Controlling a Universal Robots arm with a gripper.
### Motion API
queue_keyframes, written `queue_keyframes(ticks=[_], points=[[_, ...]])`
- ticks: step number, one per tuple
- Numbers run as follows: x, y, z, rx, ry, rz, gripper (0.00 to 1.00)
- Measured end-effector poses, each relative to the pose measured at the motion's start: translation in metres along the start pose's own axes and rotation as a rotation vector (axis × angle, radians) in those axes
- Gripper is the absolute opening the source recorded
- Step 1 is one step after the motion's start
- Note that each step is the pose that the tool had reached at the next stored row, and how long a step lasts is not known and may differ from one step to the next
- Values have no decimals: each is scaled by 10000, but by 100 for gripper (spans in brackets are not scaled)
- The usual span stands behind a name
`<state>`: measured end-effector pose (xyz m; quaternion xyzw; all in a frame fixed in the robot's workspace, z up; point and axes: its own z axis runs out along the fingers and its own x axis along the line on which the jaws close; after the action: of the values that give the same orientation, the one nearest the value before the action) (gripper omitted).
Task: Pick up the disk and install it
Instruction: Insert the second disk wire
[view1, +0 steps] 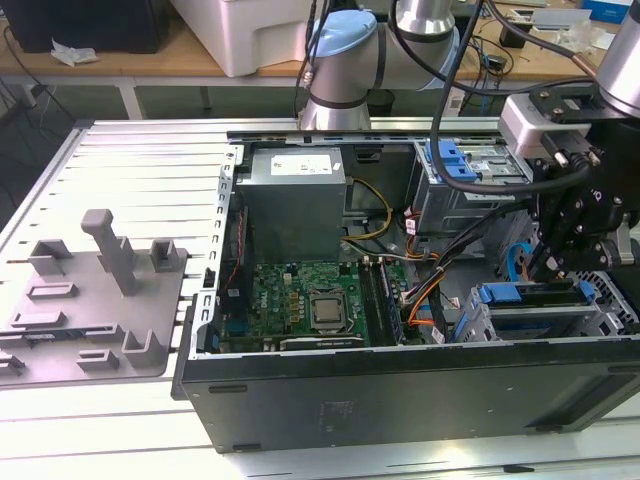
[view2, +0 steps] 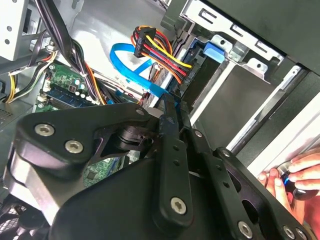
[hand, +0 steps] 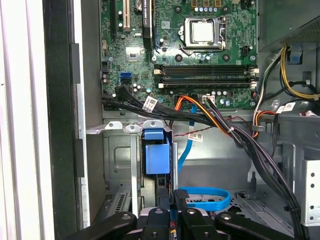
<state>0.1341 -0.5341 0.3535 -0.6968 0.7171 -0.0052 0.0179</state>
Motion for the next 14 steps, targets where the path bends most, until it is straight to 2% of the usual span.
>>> queue_keyframes(ticks=[14], points=[[1,-4,25,0,0,0,16]])
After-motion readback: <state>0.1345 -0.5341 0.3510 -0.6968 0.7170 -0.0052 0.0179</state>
